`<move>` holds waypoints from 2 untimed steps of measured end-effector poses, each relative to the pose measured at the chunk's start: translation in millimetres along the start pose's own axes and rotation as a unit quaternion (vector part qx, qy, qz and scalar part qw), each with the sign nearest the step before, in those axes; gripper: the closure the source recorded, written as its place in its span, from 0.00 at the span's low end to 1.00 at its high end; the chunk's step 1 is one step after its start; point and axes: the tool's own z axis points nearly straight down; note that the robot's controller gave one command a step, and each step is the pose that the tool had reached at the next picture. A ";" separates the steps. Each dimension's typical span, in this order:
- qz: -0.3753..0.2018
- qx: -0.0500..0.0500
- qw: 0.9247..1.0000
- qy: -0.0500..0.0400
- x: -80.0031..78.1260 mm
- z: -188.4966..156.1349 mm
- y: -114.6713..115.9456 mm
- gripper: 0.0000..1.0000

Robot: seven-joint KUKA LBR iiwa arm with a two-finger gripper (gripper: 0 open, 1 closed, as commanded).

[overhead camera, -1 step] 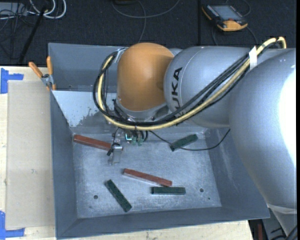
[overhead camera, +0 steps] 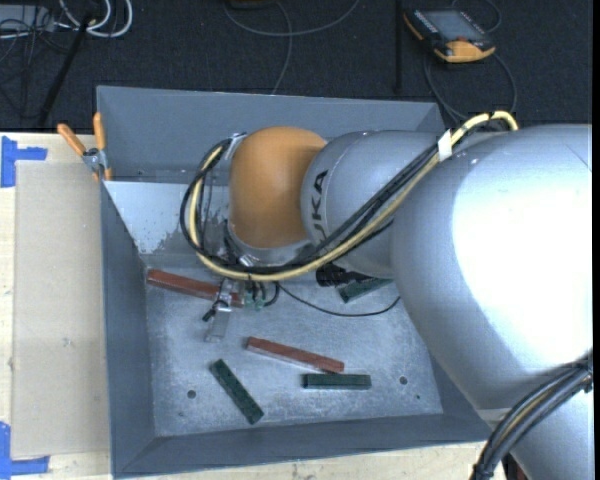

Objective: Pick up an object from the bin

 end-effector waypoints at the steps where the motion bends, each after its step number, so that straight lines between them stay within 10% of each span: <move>1: 0.001 -0.001 1.000 -0.002 -1.5 -3.6 0.5 1.00; 2: 0.018 -0.004 1.000 -0.006 10.8 -101.0 0.4 1.00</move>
Offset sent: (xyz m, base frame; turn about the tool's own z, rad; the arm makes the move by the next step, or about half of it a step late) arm 0.0000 0.0000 0.0000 0.0000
